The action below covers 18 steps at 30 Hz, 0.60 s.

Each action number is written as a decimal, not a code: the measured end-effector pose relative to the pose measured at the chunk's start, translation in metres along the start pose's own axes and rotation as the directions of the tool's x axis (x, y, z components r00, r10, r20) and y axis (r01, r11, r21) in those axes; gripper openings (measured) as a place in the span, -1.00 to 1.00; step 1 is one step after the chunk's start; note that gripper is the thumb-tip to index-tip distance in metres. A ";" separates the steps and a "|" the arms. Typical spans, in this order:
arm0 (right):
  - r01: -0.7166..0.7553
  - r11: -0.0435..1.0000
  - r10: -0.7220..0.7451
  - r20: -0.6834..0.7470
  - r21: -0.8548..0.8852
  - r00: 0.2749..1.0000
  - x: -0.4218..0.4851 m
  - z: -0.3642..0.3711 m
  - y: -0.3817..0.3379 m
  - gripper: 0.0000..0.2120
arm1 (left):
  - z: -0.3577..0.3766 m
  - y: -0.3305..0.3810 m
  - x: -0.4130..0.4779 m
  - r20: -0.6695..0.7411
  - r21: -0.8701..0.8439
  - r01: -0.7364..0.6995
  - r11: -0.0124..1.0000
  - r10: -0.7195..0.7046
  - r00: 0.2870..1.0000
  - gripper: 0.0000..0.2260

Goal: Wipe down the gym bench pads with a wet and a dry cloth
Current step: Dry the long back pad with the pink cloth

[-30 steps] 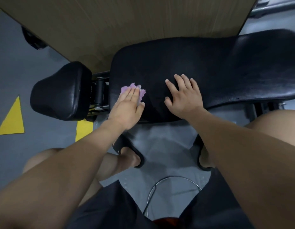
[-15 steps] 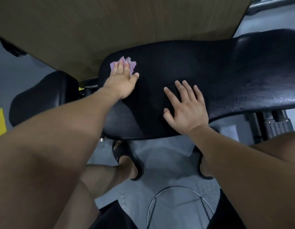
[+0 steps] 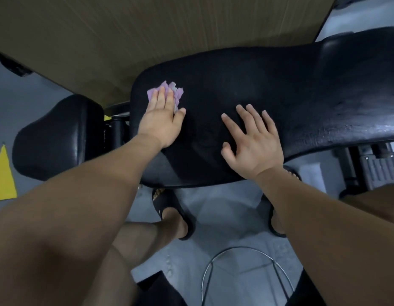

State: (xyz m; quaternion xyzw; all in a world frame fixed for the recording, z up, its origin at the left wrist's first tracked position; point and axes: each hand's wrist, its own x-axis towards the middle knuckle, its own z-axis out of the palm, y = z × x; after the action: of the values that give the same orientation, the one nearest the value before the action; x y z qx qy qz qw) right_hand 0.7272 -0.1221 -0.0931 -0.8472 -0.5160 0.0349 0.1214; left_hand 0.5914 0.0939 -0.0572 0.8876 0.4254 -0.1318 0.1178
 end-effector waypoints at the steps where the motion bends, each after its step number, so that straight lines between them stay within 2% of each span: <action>1: 0.001 1.000 -0.001 -0.006 -0.002 1.000 0.001 0.001 0.000 -0.37 | -0.002 0.001 0.014 -0.025 -0.012 0.010 1.000 -0.010 1.000 -0.39; 5: 0.010 1.000 -0.010 -0.033 0.000 0.999 0.002 0.003 0.002 -0.36 | -0.009 0.003 0.054 -0.103 -0.037 0.011 0.999 -0.015 0.995 -0.42; 9: 0.006 1.000 -0.006 -0.015 -0.014 1.000 0.001 0.004 0.002 -0.35 | -0.019 0.003 0.079 -0.104 -0.048 -0.032 0.998 0.027 0.994 -0.45; 14: 0.009 1.000 -0.009 -0.022 -0.021 1.000 0.000 0.002 0.002 -0.35 | -0.047 0.000 0.102 0.015 -0.036 -0.091 0.995 0.092 0.996 -0.45; 18: 0.007 1.000 -0.008 -0.035 -0.015 0.999 -0.001 0.002 -0.001 -0.37 | -0.042 -0.016 0.048 0.044 -0.027 -0.221 0.975 0.222 0.974 -0.52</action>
State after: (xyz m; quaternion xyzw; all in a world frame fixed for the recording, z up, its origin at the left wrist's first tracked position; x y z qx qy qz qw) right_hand 0.7252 -0.1223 -0.0945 -0.8467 -0.5172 0.0158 0.1239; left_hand 0.6136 0.1521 -0.0360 0.9247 0.3223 -0.1341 0.1515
